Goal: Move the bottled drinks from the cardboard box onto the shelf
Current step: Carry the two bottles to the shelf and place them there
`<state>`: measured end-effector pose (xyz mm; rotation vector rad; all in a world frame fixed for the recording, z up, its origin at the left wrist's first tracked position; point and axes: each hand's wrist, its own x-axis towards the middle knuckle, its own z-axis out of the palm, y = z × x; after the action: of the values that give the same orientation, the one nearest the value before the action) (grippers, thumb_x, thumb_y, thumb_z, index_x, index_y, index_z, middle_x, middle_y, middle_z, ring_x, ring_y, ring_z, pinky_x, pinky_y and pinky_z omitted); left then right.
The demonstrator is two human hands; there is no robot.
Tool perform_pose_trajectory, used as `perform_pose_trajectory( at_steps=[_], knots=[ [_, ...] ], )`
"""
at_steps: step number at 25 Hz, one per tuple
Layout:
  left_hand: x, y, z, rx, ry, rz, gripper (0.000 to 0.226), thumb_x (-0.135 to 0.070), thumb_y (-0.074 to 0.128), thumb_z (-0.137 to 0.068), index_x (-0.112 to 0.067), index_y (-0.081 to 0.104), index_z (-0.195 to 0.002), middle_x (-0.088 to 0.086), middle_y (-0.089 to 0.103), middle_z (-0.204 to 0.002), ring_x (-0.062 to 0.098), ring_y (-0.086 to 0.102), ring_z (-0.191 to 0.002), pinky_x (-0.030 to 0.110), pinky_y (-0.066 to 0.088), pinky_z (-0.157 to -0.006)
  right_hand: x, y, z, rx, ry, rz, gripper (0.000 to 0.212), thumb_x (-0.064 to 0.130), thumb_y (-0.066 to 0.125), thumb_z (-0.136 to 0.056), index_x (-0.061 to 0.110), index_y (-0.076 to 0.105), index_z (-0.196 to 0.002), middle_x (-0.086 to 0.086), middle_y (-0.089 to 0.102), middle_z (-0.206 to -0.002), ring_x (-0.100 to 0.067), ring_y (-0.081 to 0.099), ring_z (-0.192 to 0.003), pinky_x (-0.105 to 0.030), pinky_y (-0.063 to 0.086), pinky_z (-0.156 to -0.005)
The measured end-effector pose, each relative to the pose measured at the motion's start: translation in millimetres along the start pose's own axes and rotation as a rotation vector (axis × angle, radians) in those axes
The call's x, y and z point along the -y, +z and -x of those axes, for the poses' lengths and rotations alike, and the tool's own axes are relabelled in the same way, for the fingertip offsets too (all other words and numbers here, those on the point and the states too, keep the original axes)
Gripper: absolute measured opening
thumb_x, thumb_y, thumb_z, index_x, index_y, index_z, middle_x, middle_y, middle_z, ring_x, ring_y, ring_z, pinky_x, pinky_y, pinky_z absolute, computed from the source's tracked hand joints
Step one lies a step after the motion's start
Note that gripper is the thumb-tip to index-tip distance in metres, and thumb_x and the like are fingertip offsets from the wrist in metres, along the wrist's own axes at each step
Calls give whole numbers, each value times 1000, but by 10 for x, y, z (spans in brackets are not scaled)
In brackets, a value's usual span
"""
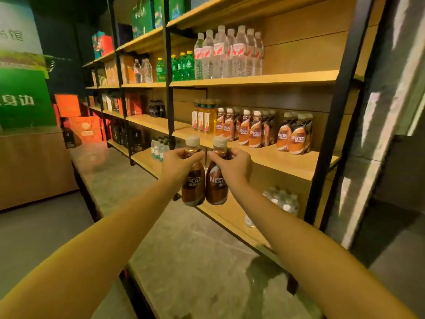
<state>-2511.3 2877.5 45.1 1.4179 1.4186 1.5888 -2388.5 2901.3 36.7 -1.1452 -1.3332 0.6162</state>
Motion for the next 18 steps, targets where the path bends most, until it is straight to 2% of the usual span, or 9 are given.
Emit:
perform_pose_trajectory(
  at_steps=[1,3,7,10,12,14,16,18],
  knots=[
    [29,132,-244,42,16,15,14,-28,69,-82,-17,64,-90,-7,63,-81,6,58,-75,19,43,-62,-56,-2,-194,-44,-7,28,25,37,77,-73,16,71,-86,3,68,-78,-11,62,-73,-22,46,-60],
    [126,388,-700,117,33,59,21,-30,69,-82,-16,65,-96,-5,64,-86,9,60,-79,18,42,-60,-194,-27,-531,-147,-17,92,29,41,77,-71,16,72,-85,2,71,-80,-12,64,-74,-29,53,-65],
    [298,942,-1528,316,90,140,30,-34,71,-79,-12,64,-99,-2,66,-94,13,60,-89,27,47,-76,-491,-58,-1184,-375,-4,237,29,44,78,-70,17,69,-78,6,65,-71,-14,65,-73,-36,56,-69],
    [351,1289,-2075,480,153,152,26,-32,71,-80,-14,64,-97,-6,64,-89,10,59,-85,24,48,-73,-613,-69,-1598,-522,45,296,33,44,77,-71,15,70,-86,3,68,-82,-14,66,-80,-30,54,-68],
    [349,1492,-2426,570,153,195,34,-32,72,-78,-12,66,-105,-1,68,-100,15,62,-95,33,52,-85,-648,-89,-1863,-627,89,339,37,44,77,-70,14,70,-89,1,69,-88,-15,65,-84,-28,52,-69],
    [302,1690,-2619,634,143,225,48,-35,74,-76,-9,63,-115,4,67,-110,21,62,-103,39,51,-91,-676,-155,-2056,-729,113,365,38,45,79,-68,16,71,-92,-1,71,-93,-16,66,-87,-34,56,-76],
    [282,1918,-2756,699,123,271,51,-34,73,-77,-6,60,-118,2,66,-108,20,61,-103,34,51,-86,-699,-233,-2208,-805,130,398,40,45,78,-69,16,71,-95,-2,73,-96,-16,67,-88,-36,56,-79],
    [269,2103,-2826,747,100,309,43,-29,72,-79,-9,60,-114,-4,62,-98,15,60,-96,30,48,-81,-716,-319,-2317,-852,147,430,39,43,78,-71,15,70,-98,-2,72,-98,-16,67,-89,-34,55,-79]
  ],
)
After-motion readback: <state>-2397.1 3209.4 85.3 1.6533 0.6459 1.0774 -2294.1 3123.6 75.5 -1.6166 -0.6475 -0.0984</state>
